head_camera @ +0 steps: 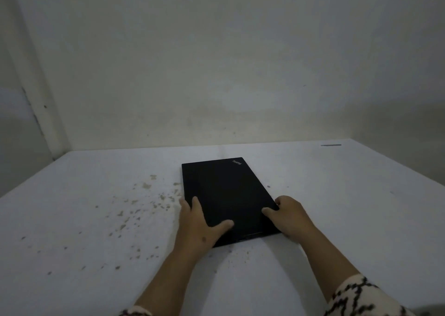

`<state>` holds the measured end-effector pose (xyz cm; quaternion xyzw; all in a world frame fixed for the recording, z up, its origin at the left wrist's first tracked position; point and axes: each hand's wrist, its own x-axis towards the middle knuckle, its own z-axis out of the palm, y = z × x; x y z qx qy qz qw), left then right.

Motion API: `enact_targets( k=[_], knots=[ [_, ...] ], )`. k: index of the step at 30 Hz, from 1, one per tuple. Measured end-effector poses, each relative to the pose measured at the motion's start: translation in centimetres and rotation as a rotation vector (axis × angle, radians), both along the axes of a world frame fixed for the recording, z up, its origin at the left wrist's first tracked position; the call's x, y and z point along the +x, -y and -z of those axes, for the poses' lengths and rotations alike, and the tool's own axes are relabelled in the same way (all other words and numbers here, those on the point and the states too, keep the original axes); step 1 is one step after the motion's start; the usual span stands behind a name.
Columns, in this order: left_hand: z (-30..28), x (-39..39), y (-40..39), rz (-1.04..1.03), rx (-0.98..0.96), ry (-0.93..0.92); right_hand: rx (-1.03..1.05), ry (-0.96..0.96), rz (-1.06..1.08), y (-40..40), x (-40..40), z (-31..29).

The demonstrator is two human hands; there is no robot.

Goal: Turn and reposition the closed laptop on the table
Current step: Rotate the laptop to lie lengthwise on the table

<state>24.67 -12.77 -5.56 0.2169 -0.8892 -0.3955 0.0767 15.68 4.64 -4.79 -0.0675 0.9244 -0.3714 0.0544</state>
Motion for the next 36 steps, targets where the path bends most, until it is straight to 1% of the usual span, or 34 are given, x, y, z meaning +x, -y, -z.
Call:
enact_targets(
  k=[2,5,11,16,20,26,30,36],
  knots=[
    [0.4,1.3,-0.5,0.006,-0.006,0.028,-0.013,-0.012,0.012,0.5,-0.6,0.0],
    [0.8,2.1,-0.6,0.010,-0.011,0.042,0.025,-0.029,0.031,1.2,-1.5,0.0],
    [0.7,2.1,0.0,-0.016,0.020,-0.054,0.052,-0.038,0.094,1.9,-2.6,1.0],
    [0.4,2.4,0.7,-0.020,0.027,-0.109,-0.031,-0.005,0.129,2.0,-2.3,1.3],
    [-0.3,2.8,2.0,0.011,0.035,-0.115,-0.094,0.005,0.151,2.5,-1.6,1.6],
    [-1.3,3.2,5.2,0.051,0.021,-0.074,-0.149,0.026,0.154,3.8,0.2,1.8],
    [-1.6,3.7,7.6,0.104,0.005,-0.036,-0.159,0.076,0.126,4.9,1.8,1.7],
    [-3.0,3.6,10.8,0.159,0.004,0.082,-0.224,0.182,0.109,6.8,4.1,1.7]
  ],
)
